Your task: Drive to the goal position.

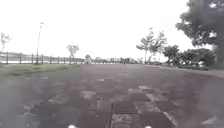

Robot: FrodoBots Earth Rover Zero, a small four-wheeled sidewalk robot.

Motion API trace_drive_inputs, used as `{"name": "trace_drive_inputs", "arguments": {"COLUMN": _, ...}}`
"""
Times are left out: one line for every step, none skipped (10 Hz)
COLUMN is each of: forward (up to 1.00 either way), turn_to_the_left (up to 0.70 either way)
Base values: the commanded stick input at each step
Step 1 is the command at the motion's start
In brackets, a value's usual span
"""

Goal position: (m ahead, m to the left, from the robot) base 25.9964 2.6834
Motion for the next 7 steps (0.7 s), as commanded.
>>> {"name": "trace_drive_inputs", "arguments": {"forward": 1.00, "turn_to_the_left": 0.00}}
{"name": "trace_drive_inputs", "arguments": {"forward": 1.00, "turn_to_the_left": 0.00}}
{"name": "trace_drive_inputs", "arguments": {"forward": 1.00, "turn_to_the_left": 0.00}}
{"name": "trace_drive_inputs", "arguments": {"forward": 1.00, "turn_to_the_left": 0.00}}
{"name": "trace_drive_inputs", "arguments": {"forward": 1.00, "turn_to_the_left": 0.00}}
{"name": "trace_drive_inputs", "arguments": {"forward": 1.00, "turn_to_the_left": 0.00}}
{"name": "trace_drive_inputs", "arguments": {"forward": 1.00, "turn_to_the_left": 0.00}}
